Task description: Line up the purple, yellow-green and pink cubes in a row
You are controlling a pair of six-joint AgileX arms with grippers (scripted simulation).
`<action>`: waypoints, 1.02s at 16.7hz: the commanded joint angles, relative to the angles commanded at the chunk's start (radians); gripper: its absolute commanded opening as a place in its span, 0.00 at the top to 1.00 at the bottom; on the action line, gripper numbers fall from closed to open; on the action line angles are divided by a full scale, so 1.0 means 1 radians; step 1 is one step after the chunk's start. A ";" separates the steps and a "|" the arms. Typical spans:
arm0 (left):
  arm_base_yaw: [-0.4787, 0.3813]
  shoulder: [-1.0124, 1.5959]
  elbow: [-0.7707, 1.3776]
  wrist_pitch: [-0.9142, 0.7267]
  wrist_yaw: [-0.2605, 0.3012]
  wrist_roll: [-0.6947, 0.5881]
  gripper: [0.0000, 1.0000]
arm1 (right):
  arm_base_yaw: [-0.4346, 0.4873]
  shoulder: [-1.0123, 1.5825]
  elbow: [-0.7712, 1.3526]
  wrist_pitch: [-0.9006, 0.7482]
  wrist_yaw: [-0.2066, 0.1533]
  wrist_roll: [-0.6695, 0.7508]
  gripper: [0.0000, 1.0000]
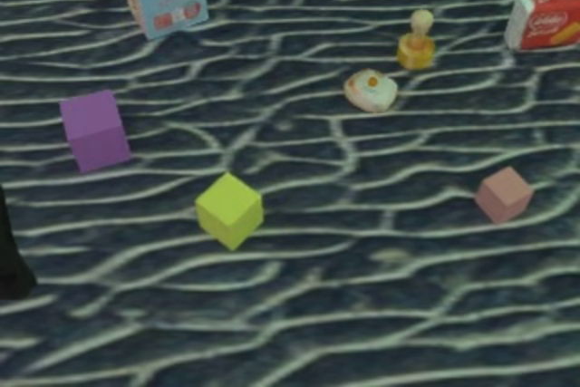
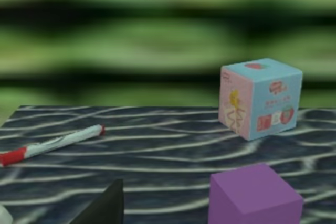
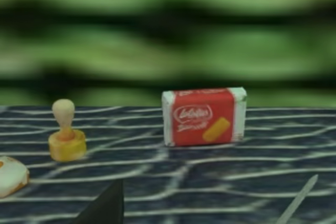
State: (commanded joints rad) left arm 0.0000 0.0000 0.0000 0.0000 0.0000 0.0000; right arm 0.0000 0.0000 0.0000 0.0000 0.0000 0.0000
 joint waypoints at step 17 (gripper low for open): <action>0.000 0.000 0.000 0.000 0.000 0.000 0.00 | 0.143 1.137 0.877 -0.637 0.003 -0.145 0.00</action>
State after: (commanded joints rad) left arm 0.0000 0.0000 0.0000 0.0000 0.0000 0.0000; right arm 0.1428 1.1367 0.8771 -0.6373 0.0035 -0.1447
